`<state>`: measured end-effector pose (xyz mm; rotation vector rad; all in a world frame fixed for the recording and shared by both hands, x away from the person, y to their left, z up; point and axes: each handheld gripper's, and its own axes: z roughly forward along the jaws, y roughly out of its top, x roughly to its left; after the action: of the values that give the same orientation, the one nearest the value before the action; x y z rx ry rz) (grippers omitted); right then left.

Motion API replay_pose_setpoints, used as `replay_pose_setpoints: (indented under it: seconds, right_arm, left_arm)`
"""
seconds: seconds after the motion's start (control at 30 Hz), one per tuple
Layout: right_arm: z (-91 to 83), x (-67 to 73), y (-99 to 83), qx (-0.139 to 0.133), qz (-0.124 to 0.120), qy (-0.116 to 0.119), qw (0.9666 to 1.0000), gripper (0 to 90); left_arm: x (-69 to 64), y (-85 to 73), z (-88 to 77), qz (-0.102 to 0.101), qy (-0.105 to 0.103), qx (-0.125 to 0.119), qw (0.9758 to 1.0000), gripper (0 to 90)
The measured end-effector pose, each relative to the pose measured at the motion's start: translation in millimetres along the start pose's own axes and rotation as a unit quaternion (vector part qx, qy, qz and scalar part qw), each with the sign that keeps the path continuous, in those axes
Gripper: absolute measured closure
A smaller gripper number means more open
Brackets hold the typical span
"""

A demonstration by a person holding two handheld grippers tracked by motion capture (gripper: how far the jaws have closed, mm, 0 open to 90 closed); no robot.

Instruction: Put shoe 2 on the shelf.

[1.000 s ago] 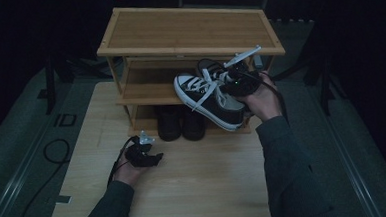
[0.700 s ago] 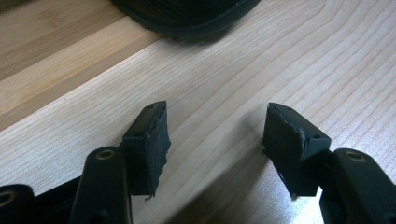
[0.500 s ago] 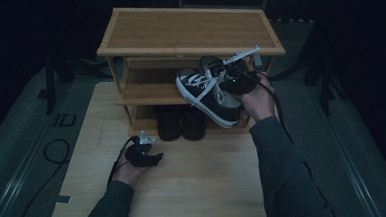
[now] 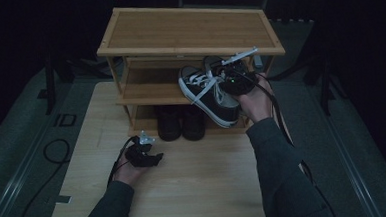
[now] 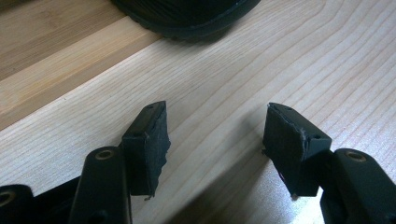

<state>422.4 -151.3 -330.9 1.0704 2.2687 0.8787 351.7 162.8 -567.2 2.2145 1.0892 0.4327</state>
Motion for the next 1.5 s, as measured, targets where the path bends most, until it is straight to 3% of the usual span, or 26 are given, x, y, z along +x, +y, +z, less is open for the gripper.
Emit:
replay_pose_setpoints:
  seconds: [0.33, 0.67, 0.87, 0.97, 1.27, 1.5]
  right_arm:
    - [-6.4, -6.2, -2.2, 0.009, -0.027, 0.007, 0.9996, 64.6]
    - [-21.7, -11.3, -5.3, 0.000, -0.052, 0.021, 0.9984, 61.7]
    - [-35.3, -15.5, -5.9, -0.030, -0.052, 0.050, 0.9970, 63.6]
    - [-38.2, -15.2, -7.2, -0.030, -0.057, 0.051, 0.9966, 66.3]
    - [-44.8, -12.8, -9.5, -0.040, -0.077, 0.073, 0.9935, 86.8]
    - [-46.7, -7.2, -11.5, -0.043, -0.092, 0.094, 0.9903, 89.7]
  left_arm:
    - [0.0, -0.2, -0.1, 0.000, -0.001, 0.000, 1.0000, 40.7]
    - [-0.1, -0.3, -0.1, 0.000, 0.000, -0.001, 1.0000, 40.6]
    - [-0.3, -0.4, 0.0, -0.001, 0.001, -0.001, 1.0000, 40.6]
    - [-0.5, -0.5, 0.1, -0.001, 0.002, -0.002, 1.0000, 40.6]
    - [-1.4, -1.3, 0.0, -0.004, 0.004, -0.005, 1.0000, 40.7]
    - [-2.8, -1.5, -0.4, -0.010, 0.008, -0.006, 0.9999, 42.6]
